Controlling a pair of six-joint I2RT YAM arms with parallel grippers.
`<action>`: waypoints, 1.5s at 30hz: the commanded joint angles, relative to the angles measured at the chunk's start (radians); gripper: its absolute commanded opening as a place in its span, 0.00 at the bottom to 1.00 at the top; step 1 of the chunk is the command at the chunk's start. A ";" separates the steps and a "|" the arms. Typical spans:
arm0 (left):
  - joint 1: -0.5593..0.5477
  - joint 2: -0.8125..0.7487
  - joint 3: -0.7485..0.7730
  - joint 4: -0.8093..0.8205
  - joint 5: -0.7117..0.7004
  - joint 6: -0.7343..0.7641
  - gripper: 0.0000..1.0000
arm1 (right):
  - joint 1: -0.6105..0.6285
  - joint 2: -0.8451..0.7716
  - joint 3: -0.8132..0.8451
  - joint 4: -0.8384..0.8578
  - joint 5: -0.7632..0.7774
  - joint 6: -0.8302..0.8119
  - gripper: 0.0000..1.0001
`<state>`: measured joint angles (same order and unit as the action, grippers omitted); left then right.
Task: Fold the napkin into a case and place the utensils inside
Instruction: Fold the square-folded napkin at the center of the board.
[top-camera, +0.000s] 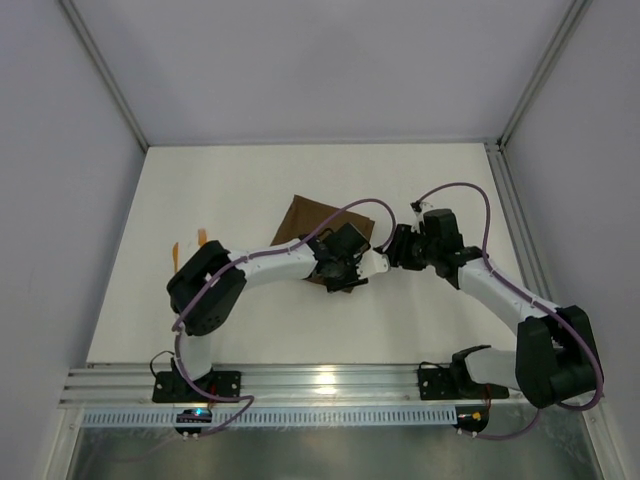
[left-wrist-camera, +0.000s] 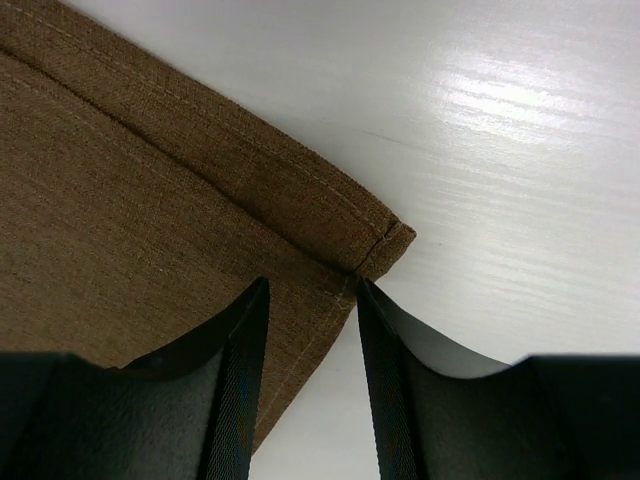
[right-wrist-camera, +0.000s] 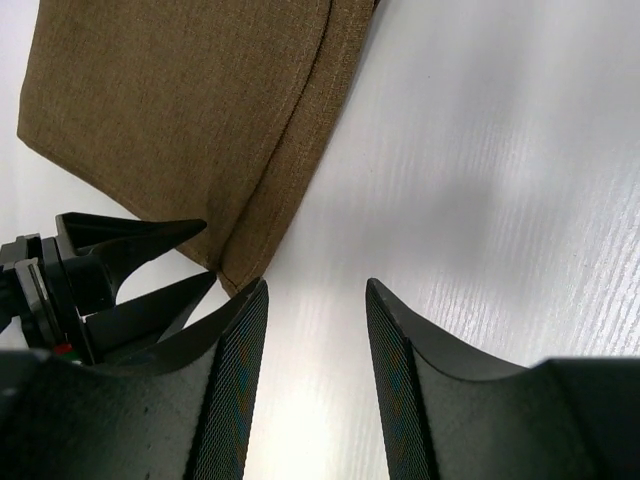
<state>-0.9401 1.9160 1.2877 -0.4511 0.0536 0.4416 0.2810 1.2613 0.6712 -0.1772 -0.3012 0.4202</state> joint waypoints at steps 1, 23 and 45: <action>0.000 0.006 0.064 -0.010 0.040 -0.029 0.42 | 0.006 -0.036 -0.005 0.012 0.017 -0.024 0.48; 0.000 0.025 0.102 -0.121 0.063 -0.011 0.31 | 0.004 -0.039 -0.021 0.021 0.020 -0.026 0.48; 0.000 0.035 0.113 -0.149 0.085 0.003 0.36 | 0.004 -0.050 -0.015 0.005 0.020 -0.041 0.48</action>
<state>-0.9405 1.9377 1.3705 -0.6025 0.1314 0.4313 0.2813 1.2495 0.6540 -0.1814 -0.2825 0.3943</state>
